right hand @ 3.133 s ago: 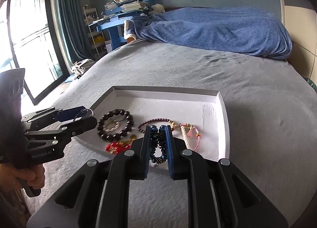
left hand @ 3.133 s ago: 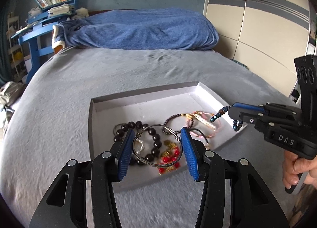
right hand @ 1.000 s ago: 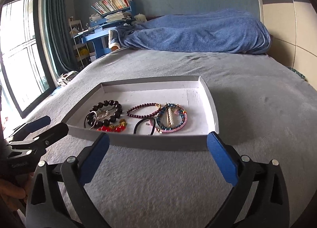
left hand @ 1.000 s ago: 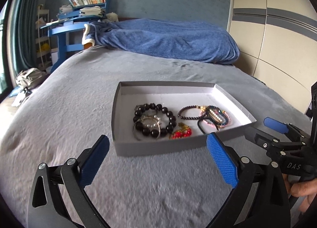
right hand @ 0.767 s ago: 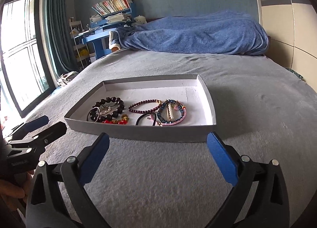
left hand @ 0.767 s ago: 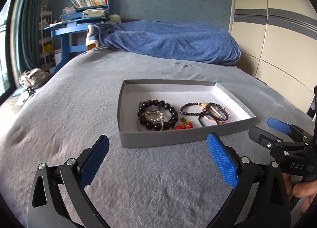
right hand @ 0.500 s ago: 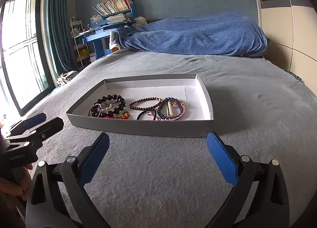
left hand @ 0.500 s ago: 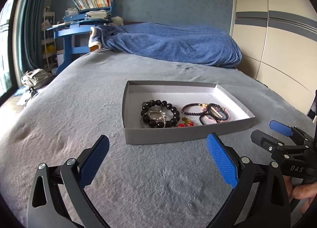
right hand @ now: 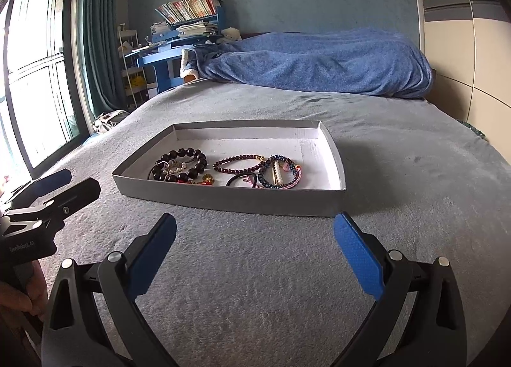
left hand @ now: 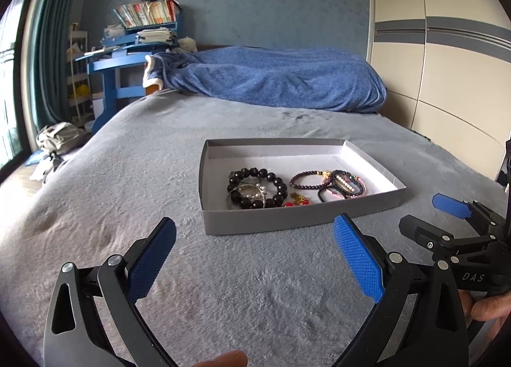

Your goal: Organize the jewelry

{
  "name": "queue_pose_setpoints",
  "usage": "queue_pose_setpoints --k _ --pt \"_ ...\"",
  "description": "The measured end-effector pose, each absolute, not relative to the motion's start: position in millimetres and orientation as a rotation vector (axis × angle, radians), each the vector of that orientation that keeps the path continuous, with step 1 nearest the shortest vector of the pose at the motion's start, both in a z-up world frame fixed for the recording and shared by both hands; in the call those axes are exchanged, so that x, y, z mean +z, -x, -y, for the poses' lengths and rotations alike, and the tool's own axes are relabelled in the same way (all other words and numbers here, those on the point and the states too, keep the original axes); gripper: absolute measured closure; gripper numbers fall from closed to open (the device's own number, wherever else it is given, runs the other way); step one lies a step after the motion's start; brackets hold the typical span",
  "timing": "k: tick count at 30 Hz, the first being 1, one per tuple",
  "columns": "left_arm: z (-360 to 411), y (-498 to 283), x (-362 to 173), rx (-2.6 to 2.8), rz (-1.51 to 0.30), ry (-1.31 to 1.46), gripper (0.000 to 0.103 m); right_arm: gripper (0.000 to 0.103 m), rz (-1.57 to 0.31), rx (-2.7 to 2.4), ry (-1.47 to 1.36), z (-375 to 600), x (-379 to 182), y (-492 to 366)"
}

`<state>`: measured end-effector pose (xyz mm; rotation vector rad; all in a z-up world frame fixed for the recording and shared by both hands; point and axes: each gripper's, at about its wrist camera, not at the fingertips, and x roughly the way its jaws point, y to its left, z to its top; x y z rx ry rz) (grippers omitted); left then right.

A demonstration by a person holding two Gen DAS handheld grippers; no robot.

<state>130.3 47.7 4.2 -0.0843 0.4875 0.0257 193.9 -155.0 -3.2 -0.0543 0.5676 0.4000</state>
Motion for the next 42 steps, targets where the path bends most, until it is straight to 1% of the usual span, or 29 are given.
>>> queue_pose_setpoints --k 42 --pt "-43.3 -137.7 1.7 0.011 -0.511 0.059 0.005 0.006 -0.571 0.410 0.049 154.5 -4.6 -193.9"
